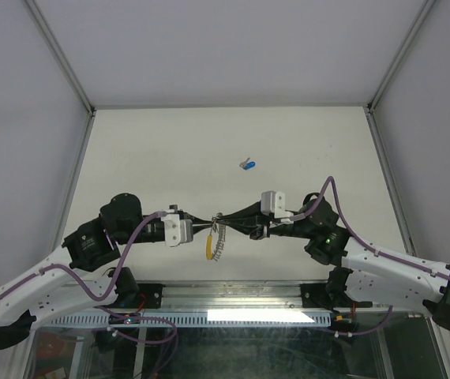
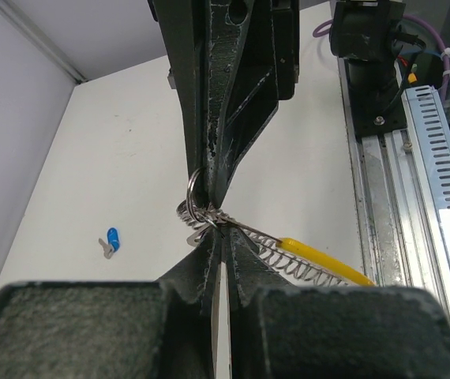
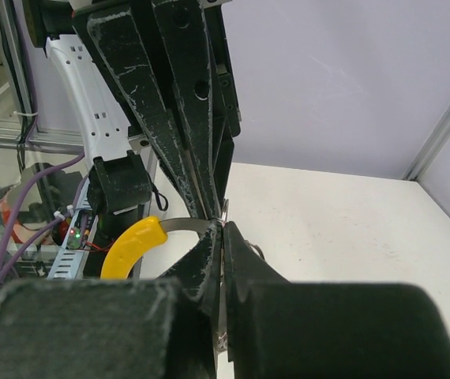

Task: Put the keys on the keyring

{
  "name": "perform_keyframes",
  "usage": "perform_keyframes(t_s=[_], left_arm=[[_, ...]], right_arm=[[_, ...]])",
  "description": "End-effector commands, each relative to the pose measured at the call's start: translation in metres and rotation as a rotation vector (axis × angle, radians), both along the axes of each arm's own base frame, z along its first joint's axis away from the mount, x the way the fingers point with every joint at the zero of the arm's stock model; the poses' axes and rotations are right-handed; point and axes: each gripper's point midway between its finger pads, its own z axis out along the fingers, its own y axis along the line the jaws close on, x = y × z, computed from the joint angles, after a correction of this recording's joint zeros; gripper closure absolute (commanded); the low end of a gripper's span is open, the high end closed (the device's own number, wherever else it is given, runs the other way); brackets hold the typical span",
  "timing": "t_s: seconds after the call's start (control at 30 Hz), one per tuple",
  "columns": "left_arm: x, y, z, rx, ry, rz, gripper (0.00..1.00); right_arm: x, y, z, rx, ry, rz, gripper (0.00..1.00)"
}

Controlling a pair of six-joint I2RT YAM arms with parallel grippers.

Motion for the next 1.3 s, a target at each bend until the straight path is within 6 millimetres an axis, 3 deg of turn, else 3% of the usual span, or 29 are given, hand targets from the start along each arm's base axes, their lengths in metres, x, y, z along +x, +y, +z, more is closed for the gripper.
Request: perform_keyframes(t_s=[0.0, 0.3, 0.67, 0.9, 1.07, 1.27], left_arm=[[-0.005, -0.002, 0.030, -0.089, -0.048, -0.024, 1.00], [-0.004, 0.001, 0.037, -0.105, -0.062, -0.007, 1.00], [0.010, 0.006, 0.030, -0.077, -0.082, 0.066, 1.00], [0.015, 0.012, 0.031, -0.080, -0.087, 0.111, 0.65], [0.021, 0.013, 0.028, -0.084, -0.070, 0.148, 0.56], [0.042, 0.005, 0.024, -0.132, 0.028, 0.263, 0.47]], right_arm=[[0.011, -0.004, 0.025, 0.059, -0.048, -0.078, 1.00], [0.012, -0.001, 0.013, 0.007, -0.053, -0.086, 1.00], [0.004, -0.006, 0.017, 0.020, -0.056, -0.056, 1.00], [0.013, -0.014, 0.021, 0.035, -0.056, -0.126, 1.00], [0.023, -0.016, 0.010, -0.035, -0.024, -0.182, 1.00], [0.035, -0.019, -0.017, -0.212, 0.071, -0.251, 1.00]])
